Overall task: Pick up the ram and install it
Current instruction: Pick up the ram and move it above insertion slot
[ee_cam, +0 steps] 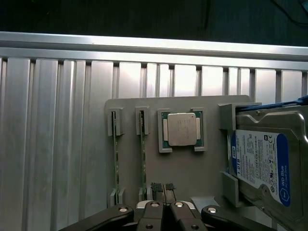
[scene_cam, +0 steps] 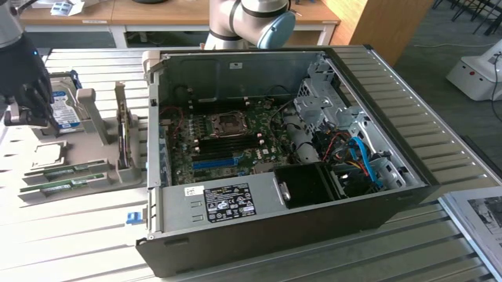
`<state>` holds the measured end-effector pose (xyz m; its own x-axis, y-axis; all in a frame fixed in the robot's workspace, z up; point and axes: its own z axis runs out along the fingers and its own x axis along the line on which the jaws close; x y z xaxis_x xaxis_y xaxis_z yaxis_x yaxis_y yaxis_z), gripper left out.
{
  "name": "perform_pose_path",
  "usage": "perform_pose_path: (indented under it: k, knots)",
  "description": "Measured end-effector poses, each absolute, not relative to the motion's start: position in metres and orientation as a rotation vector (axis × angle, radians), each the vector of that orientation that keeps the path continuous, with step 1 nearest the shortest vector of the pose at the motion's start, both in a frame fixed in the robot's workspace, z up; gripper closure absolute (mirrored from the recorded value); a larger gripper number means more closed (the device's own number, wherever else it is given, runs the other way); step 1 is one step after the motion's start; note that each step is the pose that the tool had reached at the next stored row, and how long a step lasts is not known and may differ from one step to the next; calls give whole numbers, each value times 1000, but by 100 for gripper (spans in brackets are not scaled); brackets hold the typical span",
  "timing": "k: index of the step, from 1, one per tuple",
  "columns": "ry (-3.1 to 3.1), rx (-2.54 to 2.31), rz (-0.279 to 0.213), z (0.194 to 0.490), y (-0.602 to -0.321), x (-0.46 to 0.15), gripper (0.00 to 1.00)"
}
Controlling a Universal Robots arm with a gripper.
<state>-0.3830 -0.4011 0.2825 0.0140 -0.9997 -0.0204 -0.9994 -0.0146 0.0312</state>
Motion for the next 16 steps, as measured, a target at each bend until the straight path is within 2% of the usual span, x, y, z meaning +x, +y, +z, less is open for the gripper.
perform_pose_path:
  k: [7, 10, 16]
  knots:
    - [-2200, 2231, -57, 273, -401, -383, 90]
    - [-2200, 2231, -57, 260, -401, -384, 90]
    - [-2200, 2231, -57, 260, -403, -384, 90]
